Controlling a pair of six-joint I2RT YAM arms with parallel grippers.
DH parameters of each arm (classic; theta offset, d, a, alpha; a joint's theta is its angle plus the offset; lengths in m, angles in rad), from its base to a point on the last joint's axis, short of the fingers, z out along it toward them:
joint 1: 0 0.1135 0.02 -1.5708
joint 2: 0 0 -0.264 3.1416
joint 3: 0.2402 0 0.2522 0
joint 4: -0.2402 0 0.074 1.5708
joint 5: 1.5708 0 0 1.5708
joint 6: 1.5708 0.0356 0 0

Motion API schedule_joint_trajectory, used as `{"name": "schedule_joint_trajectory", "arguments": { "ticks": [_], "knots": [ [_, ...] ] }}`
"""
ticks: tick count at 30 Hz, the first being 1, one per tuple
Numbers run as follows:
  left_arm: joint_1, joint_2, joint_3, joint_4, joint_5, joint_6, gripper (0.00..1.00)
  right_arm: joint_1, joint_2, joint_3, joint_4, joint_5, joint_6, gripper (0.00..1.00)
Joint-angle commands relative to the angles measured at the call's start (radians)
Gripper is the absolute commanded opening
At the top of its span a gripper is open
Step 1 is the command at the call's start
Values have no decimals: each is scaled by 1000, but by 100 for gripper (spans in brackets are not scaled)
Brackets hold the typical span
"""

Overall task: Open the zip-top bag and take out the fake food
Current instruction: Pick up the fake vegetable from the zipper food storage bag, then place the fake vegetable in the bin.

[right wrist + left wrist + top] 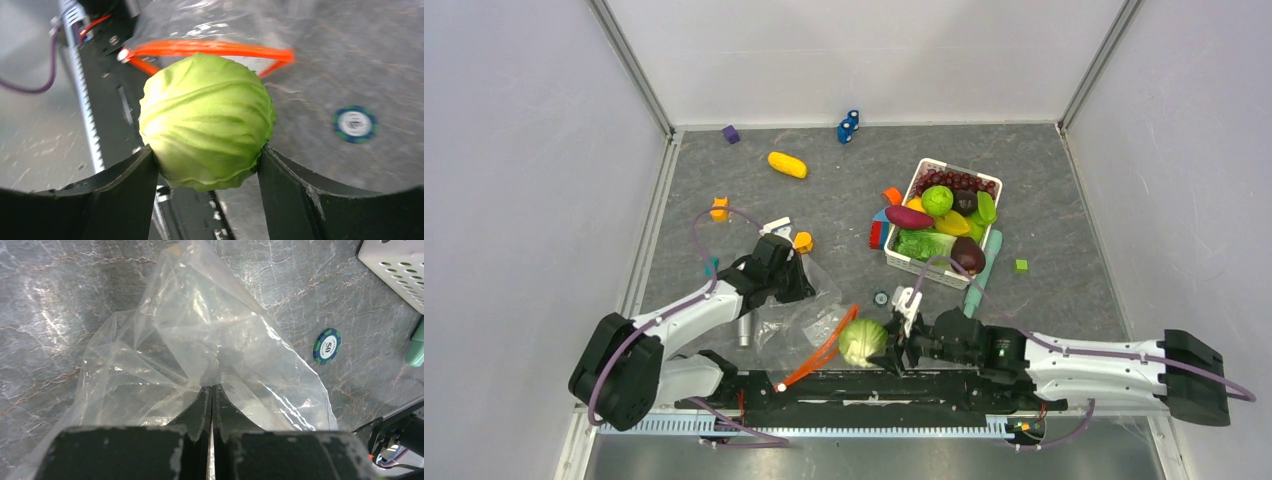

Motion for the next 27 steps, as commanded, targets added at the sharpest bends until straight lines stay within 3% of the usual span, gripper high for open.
{"name": "schedule_joint_trajectory", "arguments": {
  "ticks": [1, 8, 13, 27],
  "knots": [
    [10, -43, 19, -36, -22, 53, 3, -122, -59, 157, -204, 79, 21, 55],
    [13, -66, -18, -26, -8, 36, 3, -452, -70, 437, -440, 116, -65, 57],
    [13, -86, -29, -28, 3, 22, 3, -583, 6, 605, -566, 222, -113, 58],
    [13, -109, -35, -40, -2, 15, 3, -766, 121, 593, -548, 164, -164, 59]
  ]
}}
